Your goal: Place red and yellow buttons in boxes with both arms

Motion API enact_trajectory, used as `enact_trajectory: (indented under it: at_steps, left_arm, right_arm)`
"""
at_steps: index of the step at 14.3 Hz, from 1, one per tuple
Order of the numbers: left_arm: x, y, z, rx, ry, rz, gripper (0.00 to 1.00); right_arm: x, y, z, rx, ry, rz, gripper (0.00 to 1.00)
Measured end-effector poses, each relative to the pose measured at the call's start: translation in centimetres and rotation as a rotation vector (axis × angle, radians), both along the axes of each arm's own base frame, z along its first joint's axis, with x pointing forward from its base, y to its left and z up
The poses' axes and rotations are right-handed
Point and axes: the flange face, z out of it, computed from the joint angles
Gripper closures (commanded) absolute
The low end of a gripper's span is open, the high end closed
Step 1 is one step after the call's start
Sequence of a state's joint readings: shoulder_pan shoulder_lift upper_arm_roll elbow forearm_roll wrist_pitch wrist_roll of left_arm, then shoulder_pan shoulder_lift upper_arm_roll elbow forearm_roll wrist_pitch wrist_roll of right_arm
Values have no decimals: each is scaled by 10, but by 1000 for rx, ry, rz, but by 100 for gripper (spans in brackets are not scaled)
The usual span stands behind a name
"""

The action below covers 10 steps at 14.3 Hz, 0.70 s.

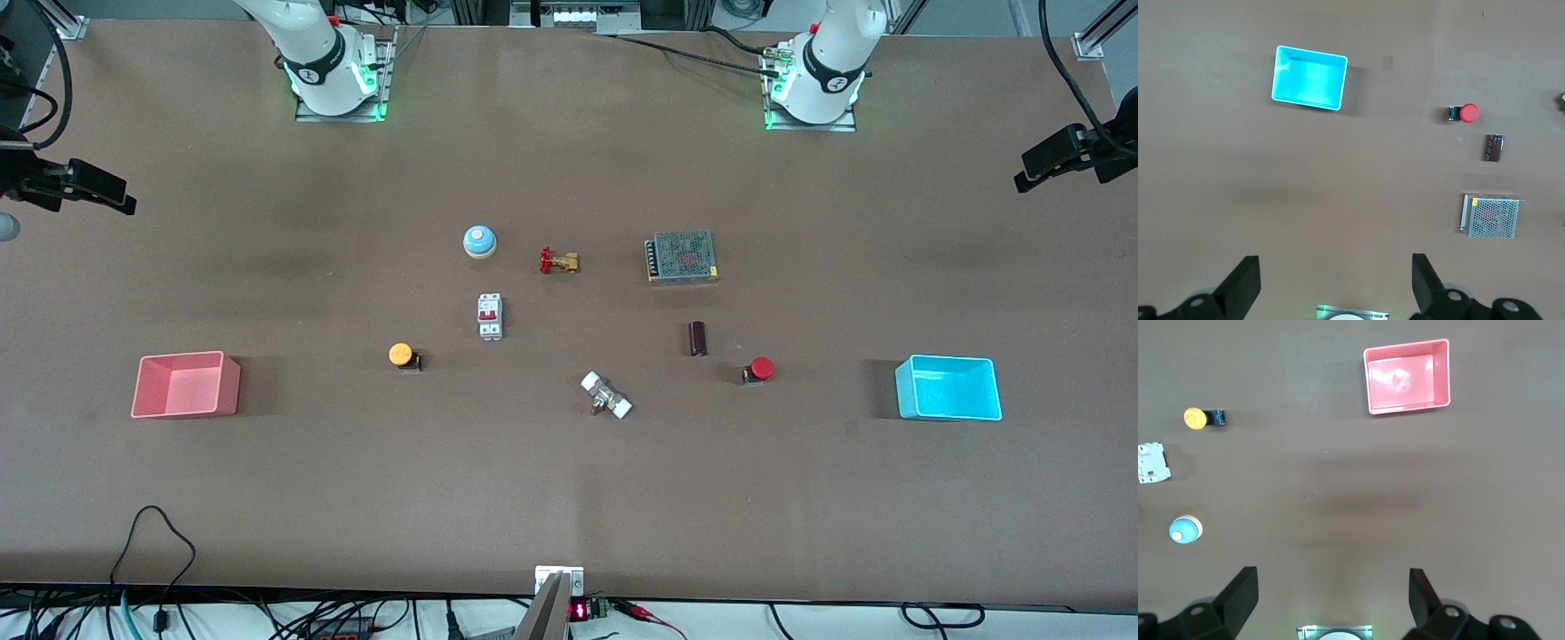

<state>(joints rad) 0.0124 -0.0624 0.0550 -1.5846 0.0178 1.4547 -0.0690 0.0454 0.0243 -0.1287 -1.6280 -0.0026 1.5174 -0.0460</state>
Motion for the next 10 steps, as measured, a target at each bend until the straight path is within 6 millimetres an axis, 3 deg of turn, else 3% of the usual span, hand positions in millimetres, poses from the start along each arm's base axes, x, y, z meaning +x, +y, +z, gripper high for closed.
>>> enact_trajectory:
  at_steps: [4,10]
  left_arm:
    - [0,0,0,-1,-1,1,0]
    - [1,-3,1,-25,-10,0,0]
  right_arm:
    - [22,7,-44,-6,36,12,0]
    - [51,55,-102,-9,63,89,0]
